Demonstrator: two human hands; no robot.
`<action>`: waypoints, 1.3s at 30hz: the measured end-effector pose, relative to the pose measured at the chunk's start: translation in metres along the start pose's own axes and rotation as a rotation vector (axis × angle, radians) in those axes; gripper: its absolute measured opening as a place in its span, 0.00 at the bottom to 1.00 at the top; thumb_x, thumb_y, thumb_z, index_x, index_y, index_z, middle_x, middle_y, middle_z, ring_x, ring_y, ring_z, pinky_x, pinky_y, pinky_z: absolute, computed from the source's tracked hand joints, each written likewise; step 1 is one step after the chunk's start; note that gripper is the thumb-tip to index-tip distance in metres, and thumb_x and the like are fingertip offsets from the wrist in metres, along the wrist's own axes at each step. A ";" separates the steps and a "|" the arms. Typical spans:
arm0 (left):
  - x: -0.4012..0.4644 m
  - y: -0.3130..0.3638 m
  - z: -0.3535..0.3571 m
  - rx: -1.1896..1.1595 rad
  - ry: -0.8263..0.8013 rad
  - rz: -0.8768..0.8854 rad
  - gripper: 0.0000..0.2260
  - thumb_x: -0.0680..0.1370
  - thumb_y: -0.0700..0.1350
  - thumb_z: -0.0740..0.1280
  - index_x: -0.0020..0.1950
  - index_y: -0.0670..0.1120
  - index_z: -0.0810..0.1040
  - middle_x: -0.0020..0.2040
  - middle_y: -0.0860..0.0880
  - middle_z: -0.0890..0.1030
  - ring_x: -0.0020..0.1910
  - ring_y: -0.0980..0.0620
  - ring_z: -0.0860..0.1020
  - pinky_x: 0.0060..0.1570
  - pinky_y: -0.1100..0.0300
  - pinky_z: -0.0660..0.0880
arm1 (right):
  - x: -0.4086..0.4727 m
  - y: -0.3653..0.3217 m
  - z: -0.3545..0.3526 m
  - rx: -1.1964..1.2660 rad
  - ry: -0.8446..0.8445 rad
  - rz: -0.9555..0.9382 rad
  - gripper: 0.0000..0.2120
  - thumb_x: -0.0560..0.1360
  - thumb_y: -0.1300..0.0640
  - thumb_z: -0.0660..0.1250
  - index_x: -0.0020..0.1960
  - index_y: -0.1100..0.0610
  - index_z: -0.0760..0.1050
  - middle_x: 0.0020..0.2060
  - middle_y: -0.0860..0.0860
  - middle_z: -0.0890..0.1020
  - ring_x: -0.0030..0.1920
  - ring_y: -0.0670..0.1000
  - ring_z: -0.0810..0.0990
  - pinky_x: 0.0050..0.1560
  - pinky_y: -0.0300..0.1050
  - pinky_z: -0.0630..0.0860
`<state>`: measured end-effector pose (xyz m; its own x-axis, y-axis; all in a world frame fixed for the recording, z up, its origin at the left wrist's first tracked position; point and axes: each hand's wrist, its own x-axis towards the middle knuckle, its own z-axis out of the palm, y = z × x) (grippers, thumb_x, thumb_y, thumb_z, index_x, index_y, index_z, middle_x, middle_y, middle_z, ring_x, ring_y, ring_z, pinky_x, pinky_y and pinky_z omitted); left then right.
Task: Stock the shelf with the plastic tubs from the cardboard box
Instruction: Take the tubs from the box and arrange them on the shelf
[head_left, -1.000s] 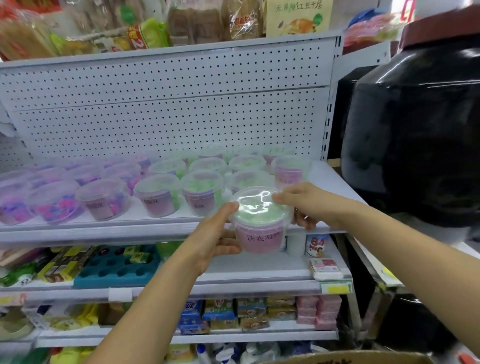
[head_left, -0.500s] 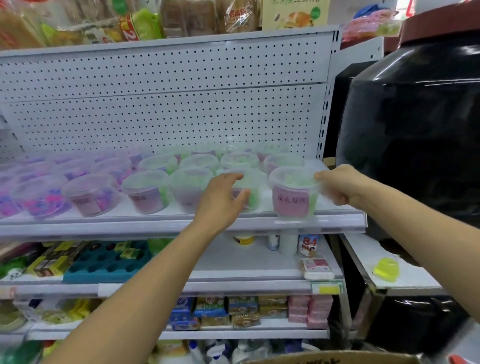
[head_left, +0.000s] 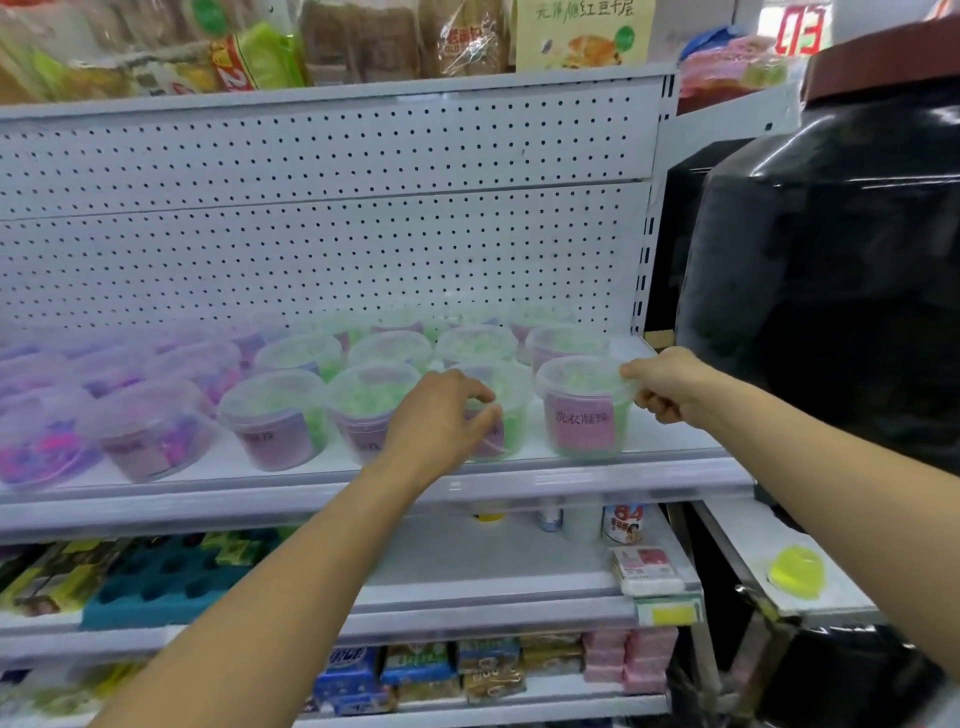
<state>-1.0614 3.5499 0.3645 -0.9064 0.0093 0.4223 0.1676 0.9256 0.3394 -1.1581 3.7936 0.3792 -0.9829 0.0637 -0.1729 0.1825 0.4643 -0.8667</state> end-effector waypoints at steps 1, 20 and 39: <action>0.001 0.000 0.000 -0.002 0.005 0.004 0.11 0.77 0.53 0.65 0.55 0.50 0.83 0.55 0.50 0.81 0.53 0.50 0.77 0.49 0.55 0.75 | 0.001 0.000 0.000 -0.008 0.006 0.003 0.06 0.77 0.58 0.62 0.47 0.62 0.71 0.28 0.55 0.70 0.24 0.48 0.61 0.24 0.37 0.59; 0.005 -0.005 0.003 0.003 -0.008 0.023 0.11 0.77 0.55 0.65 0.53 0.53 0.82 0.52 0.52 0.79 0.53 0.50 0.75 0.48 0.54 0.74 | -0.001 0.000 -0.003 -0.073 -0.059 -0.017 0.14 0.79 0.56 0.62 0.53 0.69 0.73 0.31 0.59 0.78 0.27 0.52 0.68 0.27 0.43 0.68; 0.168 -0.074 -0.004 -0.317 -0.169 -0.203 0.11 0.82 0.51 0.58 0.58 0.50 0.78 0.54 0.46 0.76 0.53 0.48 0.73 0.48 0.57 0.68 | 0.084 -0.075 0.028 -0.457 -0.048 -0.441 0.27 0.81 0.42 0.52 0.67 0.62 0.70 0.67 0.59 0.74 0.66 0.59 0.72 0.67 0.55 0.67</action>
<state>-1.2243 3.4814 0.4141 -0.9798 -0.0752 0.1851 0.0659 0.7531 0.6546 -1.2533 3.7391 0.4167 -0.9590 -0.2544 0.1252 -0.2791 0.7688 -0.5754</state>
